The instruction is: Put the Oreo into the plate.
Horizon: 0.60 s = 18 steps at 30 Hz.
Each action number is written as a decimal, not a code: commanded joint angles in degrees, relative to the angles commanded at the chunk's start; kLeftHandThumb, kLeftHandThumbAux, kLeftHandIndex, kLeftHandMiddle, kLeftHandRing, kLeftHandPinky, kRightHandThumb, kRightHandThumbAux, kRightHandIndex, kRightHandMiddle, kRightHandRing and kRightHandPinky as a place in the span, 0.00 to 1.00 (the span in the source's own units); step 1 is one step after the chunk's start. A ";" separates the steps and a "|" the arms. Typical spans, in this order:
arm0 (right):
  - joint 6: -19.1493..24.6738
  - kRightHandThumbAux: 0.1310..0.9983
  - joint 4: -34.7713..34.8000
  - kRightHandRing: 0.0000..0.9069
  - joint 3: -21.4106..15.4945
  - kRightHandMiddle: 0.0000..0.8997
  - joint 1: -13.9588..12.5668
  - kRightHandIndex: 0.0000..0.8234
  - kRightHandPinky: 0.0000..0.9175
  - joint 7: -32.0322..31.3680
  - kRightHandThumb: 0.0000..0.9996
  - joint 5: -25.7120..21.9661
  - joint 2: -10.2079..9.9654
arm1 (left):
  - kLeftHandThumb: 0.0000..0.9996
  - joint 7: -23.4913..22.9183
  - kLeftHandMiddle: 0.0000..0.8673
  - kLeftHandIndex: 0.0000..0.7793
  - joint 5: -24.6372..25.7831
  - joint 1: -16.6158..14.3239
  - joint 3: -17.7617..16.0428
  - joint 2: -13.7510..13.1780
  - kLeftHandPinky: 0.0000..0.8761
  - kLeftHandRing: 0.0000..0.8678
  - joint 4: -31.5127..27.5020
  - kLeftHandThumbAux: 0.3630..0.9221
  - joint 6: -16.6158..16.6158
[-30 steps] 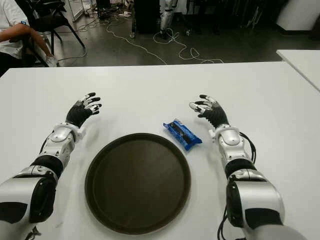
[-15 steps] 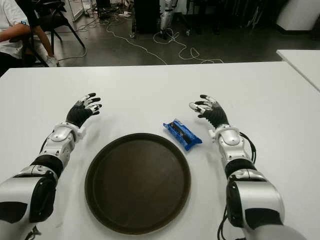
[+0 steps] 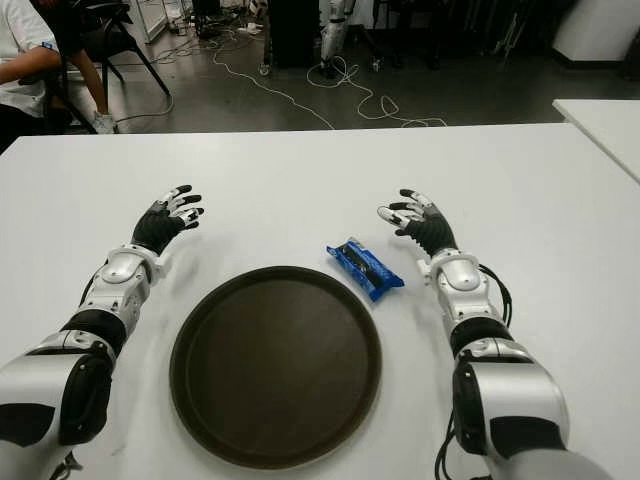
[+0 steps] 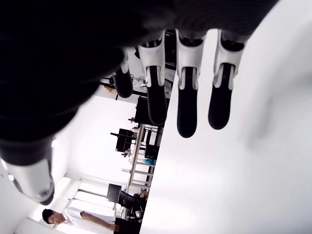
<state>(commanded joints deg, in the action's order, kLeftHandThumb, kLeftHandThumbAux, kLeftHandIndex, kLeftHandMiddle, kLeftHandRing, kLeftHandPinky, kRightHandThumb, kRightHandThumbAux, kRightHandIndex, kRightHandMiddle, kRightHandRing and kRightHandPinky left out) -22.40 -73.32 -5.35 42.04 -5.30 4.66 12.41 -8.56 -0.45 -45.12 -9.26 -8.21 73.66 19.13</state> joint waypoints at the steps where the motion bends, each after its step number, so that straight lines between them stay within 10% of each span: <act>1: -0.30 0.56 0.04 0.35 0.54 0.31 -0.09 0.20 0.39 1.09 0.14 0.81 0.07 | 0.04 -0.03 0.23 0.16 -0.01 0.01 0.01 -0.01 0.22 0.22 0.00 0.68 0.01; 18: -6.42 0.59 0.81 0.30 18.92 0.27 -1.53 0.16 0.32 29.18 0.13 23.83 3.11 | 0.03 -0.43 0.22 0.17 0.00 0.22 0.27 -0.21 0.22 0.22 -0.08 0.70 0.35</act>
<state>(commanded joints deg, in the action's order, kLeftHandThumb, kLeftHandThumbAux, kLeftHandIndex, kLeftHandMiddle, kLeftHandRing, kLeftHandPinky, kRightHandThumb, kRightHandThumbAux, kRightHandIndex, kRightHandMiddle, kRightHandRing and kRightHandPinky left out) -28.82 -72.51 13.57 40.51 23.88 28.49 15.52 -8.99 -0.45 -44.91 -8.98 -8.42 73.58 19.48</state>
